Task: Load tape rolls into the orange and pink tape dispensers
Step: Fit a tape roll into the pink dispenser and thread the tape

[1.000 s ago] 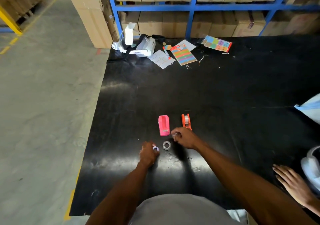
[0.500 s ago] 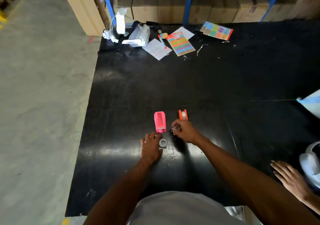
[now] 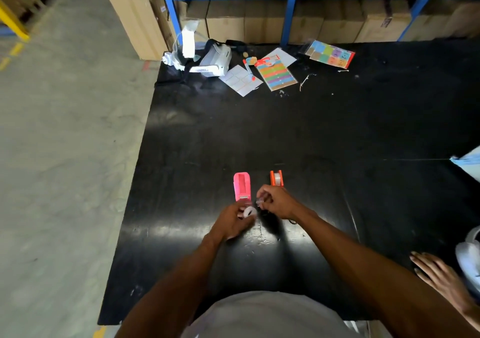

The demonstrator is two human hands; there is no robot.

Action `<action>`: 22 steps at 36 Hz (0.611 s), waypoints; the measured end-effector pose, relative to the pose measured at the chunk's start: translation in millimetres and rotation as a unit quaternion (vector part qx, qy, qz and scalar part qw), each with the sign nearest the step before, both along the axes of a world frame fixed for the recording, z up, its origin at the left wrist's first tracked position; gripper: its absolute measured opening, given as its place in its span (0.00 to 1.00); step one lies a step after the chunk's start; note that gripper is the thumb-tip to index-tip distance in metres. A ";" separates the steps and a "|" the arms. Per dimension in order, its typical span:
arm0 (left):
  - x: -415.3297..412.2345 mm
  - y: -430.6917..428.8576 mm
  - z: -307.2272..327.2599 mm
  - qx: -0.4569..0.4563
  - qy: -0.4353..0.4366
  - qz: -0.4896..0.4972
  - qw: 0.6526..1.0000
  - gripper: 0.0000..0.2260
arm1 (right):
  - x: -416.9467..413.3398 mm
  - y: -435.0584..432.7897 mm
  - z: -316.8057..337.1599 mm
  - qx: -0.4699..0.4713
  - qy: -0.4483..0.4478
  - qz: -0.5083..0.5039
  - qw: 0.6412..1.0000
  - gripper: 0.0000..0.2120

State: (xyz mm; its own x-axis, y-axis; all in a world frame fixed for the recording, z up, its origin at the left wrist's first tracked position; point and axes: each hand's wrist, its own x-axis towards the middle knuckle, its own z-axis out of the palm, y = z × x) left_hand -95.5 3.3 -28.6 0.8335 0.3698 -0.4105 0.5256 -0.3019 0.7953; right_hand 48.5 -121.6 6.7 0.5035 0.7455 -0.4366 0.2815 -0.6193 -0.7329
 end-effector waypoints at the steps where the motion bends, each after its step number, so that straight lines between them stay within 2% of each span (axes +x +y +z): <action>1: 0.9 -0.6 1.3 -0.023 0.002 0.009 1.000 0.18 | -1.1 0.5 1.4 0.004 -0.005 0.003 1.000 0.08; 5: 2.5 -2.1 10.8 -0.101 -0.004 0.038 0.994 0.13 | -3.2 1.2 7.3 0.016 -0.023 0.000 1.000 0.08; 11: 0.7 -3.8 25.2 -0.104 0.007 0.020 0.994 0.05 | -7.0 -4.1 14.3 0.033 -0.045 -0.022 0.998 0.06; 14: -3.1 -3.1 28.7 -0.081 0.005 0.006 0.997 0.08 | -10.9 -8.9 19.6 0.040 -0.051 -0.026 0.998 0.06; 19: -12.2 -1.6 27.7 -0.068 0.002 0.006 0.998 0.21 | -18.4 -13.2 25.7 0.058 -0.062 -0.004 0.996 0.07; 22: -12.3 -1.9 27.9 -0.067 -0.001 0.021 0.998 0.22 | -22.8 -13.2 27.2 0.061 -0.065 0.016 0.996 0.08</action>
